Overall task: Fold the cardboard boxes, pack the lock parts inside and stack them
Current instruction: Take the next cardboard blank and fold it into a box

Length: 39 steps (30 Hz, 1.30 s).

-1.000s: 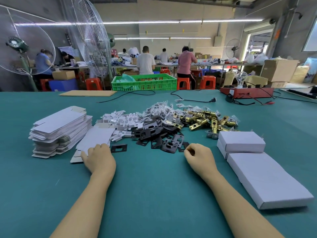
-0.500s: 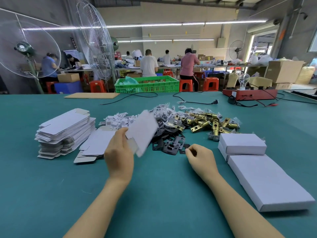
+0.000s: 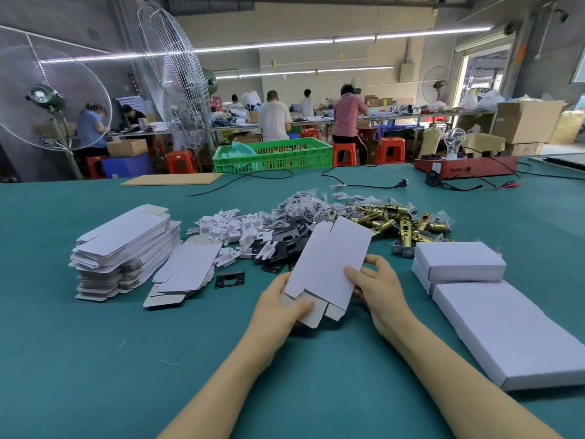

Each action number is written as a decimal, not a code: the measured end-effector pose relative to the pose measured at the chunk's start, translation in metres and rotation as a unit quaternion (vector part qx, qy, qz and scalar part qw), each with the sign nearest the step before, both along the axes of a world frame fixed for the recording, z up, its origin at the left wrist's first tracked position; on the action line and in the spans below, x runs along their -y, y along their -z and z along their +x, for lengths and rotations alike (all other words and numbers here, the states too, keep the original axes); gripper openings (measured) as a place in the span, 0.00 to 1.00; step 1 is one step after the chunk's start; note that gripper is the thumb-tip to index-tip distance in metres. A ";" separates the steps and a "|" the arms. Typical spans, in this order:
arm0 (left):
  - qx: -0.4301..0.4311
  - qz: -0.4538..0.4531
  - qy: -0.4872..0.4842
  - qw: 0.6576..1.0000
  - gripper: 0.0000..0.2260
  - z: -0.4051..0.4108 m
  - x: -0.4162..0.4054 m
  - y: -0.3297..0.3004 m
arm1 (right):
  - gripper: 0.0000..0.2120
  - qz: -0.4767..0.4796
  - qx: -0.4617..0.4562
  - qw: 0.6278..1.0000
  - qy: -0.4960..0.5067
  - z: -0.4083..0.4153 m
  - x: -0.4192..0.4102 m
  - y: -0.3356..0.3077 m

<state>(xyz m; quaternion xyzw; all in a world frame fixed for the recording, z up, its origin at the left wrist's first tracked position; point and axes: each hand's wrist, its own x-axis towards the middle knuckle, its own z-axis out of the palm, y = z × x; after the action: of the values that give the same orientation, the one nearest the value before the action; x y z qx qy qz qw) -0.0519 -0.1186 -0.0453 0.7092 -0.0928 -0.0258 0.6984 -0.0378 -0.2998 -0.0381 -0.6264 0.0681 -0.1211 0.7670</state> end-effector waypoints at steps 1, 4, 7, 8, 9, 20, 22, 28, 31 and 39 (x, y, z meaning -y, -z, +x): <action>0.004 -0.012 -0.015 1.000 0.17 0.002 0.001 0.002 | 0.13 -0.025 0.005 1.000 0.002 -0.002 -0.002 -0.001; 0.002 -0.062 -0.066 0.996 0.18 0.006 0.003 0.004 | 0.25 -0.191 0.019 0.981 -0.019 -0.010 -0.021 0.000; -0.004 -0.075 -0.079 0.994 0.24 0.009 0.002 0.005 | 0.34 -0.246 0.047 0.967 -0.041 -0.019 -0.045 0.004; -0.001 -0.069 -0.077 0.995 0.25 0.009 0.002 0.005 | 0.34 -0.225 0.060 0.972 -0.036 -0.021 -0.049 0.004; 0.008 -0.057 -0.074 0.996 0.24 0.009 0.002 0.006 | 0.34 -0.200 0.069 0.977 -0.028 -0.020 -0.052 0.005; 0.132 0.128 -0.128 0.975 0.19 -0.001 0.003 0.005 | 0.31 -0.350 0.124 0.926 0.067 -0.018 -0.049 0.007; 0.113 0.127 -0.127 0.977 0.21 -0.001 0.003 0.005 | 0.32 -0.401 0.135 0.902 0.084 -0.018 -0.049 0.008; 0.061 -0.006 -0.129 0.990 0.10 0.003 -0.001 0.003 | 0.32 -0.499 0.169 0.843 0.106 -0.028 -0.053 0.005; 0.037 -0.028 -0.133 0.990 0.09 0.004 -0.001 0.001 | 0.32 -0.529 0.194 0.819 0.109 -0.032 -0.058 0.000; 0.005 -0.064 -0.078 0.995 0.14 0.004 -0.001 -0.002 | 0.40 -0.546 0.219 0.801 0.111 -0.035 -0.058 -0.002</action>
<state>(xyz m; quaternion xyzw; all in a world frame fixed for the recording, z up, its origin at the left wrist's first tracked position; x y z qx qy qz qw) -0.0484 -0.1173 -0.0429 0.6685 -0.0423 0.0382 0.7416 -0.0726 -0.2415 -0.0365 -0.8866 -0.1103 -0.3563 0.2734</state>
